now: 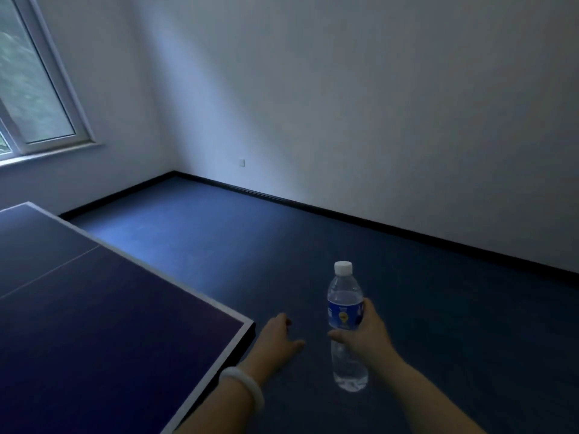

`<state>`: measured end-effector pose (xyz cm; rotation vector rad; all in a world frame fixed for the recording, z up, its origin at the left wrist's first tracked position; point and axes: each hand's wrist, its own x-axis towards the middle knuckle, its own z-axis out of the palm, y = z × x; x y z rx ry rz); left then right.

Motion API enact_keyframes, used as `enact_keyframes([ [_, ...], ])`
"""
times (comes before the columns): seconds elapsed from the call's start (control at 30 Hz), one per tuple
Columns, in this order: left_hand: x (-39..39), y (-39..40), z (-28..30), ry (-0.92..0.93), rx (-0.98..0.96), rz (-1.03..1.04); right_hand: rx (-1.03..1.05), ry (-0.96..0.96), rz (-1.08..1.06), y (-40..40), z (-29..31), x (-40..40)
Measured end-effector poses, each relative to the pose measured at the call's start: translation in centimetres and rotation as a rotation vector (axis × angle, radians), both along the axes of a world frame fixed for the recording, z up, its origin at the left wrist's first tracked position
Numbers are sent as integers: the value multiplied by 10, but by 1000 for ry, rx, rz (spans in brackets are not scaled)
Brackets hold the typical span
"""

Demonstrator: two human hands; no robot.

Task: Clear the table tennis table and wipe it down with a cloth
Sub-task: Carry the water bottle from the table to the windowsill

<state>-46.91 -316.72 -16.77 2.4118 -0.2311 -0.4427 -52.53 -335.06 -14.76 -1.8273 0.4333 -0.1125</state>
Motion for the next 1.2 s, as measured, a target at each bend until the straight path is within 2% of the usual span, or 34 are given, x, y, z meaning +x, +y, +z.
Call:
enact_keyframes([
  [0.27,214,-35,20,-40,-41,51,-53,2,10,-46,28,213],
  [0.47,339,-49,20,-31,-28,104,-80,0,40,-70,32,350],
  [0.73,499,-37,18,-25,-32,343,-20,-51,255,-69,30,560],
  [0.93,580,10,25,2,-16,614,15,-33,532,-12,35,714],
  [1.2,669,131,19,31,-13,885,41,-8,808,151,19,853],
])
